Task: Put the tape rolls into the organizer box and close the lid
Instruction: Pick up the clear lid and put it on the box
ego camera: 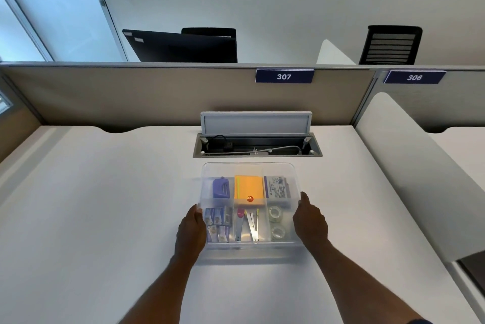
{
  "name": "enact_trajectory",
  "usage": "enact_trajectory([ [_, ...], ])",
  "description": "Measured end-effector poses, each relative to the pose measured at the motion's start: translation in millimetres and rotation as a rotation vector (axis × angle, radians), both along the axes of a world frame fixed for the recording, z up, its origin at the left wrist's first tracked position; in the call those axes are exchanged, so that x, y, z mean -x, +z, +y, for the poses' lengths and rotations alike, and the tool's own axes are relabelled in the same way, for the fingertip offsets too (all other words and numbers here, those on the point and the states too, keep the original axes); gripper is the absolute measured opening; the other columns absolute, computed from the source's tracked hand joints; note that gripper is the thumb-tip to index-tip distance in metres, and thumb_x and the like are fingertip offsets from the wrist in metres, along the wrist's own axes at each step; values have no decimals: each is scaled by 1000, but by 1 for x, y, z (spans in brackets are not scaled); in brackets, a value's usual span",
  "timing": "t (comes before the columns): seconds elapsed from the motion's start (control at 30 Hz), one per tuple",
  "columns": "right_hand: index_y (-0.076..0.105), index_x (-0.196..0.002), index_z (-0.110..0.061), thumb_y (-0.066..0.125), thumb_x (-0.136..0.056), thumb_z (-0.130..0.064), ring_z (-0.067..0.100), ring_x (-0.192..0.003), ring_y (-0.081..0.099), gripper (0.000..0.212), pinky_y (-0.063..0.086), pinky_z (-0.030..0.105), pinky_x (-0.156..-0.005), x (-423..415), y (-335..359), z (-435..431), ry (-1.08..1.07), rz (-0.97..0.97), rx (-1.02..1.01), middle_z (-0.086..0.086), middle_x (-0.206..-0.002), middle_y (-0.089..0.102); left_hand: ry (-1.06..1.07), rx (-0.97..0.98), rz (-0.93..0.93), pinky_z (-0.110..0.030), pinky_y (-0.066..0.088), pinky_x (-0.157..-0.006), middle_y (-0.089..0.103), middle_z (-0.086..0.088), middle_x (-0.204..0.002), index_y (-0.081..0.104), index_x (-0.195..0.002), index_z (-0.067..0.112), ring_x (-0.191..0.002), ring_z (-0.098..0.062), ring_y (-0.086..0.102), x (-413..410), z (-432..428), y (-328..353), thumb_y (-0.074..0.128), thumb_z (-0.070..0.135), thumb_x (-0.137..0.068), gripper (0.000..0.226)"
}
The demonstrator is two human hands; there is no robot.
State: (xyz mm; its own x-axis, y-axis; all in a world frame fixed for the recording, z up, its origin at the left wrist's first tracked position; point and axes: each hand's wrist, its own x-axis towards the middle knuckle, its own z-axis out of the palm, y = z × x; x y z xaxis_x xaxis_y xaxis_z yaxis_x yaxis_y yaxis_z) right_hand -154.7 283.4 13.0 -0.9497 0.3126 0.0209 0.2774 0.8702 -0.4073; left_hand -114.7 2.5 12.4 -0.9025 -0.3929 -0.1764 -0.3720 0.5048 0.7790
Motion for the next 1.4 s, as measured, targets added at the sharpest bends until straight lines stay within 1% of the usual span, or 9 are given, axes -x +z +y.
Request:
enact_trajectory([
  [0.17, 46, -133, -23, 38, -99, -27, 41, -89, 67, 36, 54, 41, -79, -3, -2, 1, -39, 46, 92, 17, -97, 71, 32, -48, 22, -41, 46, -89, 68, -14, -111, 61, -105, 18, -101, -34, 61, -1, 2, -4, 24, 47, -100, 47],
  [0.33, 49, -135, -20, 40, -99, -23, 38, -99, 65, 38, 53, 41, -85, -1, -3, 1, -38, 68, 110, 14, -106, 70, 41, -44, 12, -34, 40, -83, 69, -13, -110, 61, -104, 19, -91, -25, 59, 0, 0, -8, 24, 48, -99, 48],
  [0.47, 50, -131, -22, 38, -98, -25, 40, -101, 64, 36, 52, 40, -86, 0, 3, 3, -64, -16, 178, 17, -109, 69, -19, -39, -14, -43, 45, -95, 66, -15, -117, 60, -114, 14, -108, -33, 60, 3, -4, -4, 25, 46, -99, 49],
  [0.53, 59, -116, -19, 39, -94, -22, 39, -100, 64, 30, 51, 39, -85, 6, 8, 4, -95, -66, 217, 16, -107, 68, -43, -8, -47, -45, 40, -104, 60, -17, -132, 55, -128, 9, -121, -34, 55, 10, -10, -2, 30, 50, -98, 57],
  [0.63, 64, -100, -10, 44, -89, -19, 38, -99, 64, 24, 50, 36, -81, 26, 23, 8, -133, -72, 253, 16, -106, 69, 11, 34, -81, -46, 39, -106, 56, -19, -136, 52, -132, 5, -124, -36, 52, 31, -14, 7, 35, 57, -94, 66],
  [0.9, 54, -130, -7, 50, -94, -17, 33, -119, 58, 38, 45, 34, -100, 84, 37, 9, -2, -65, 360, 17, -130, 61, 37, 144, 63, -41, 31, -112, 53, -22, -138, 54, -129, -4, -130, -36, 49, 102, -1, 37, 45, 19, -98, 39],
  [1.03, 50, -136, -10, 46, -98, -17, 33, -125, 54, 39, 42, 39, -107, 105, 33, 8, 105, -50, 278, 16, -135, 58, 48, 56, 73, -40, 35, -111, 54, -16, -139, 53, -133, 2, -129, -31, 51, 124, 3, 33, 49, 21, -97, 40],
  [1.1, 49, -137, -12, 44, -99, -18, 33, -126, 53, 39, 42, 41, -108, 114, 30, 10, 144, -64, 224, 17, -135, 57, -24, 138, 77, -40, 35, -111, 54, -15, -139, 53, -132, 2, -129, -30, 52, 129, 4, 27, 47, 19, -98, 39],
  [1.4, 50, -138, -15, 44, -99, -13, 32, -108, 62, 39, 52, 39, -94, 119, 16, 9, 162, -22, 120, 17, -120, 62, -117, 286, 76, -43, 36, -109, 45, -12, -147, 43, -139, 3, -132, -30, 49, 124, 7, 6, 45, 6, -96, 44],
])
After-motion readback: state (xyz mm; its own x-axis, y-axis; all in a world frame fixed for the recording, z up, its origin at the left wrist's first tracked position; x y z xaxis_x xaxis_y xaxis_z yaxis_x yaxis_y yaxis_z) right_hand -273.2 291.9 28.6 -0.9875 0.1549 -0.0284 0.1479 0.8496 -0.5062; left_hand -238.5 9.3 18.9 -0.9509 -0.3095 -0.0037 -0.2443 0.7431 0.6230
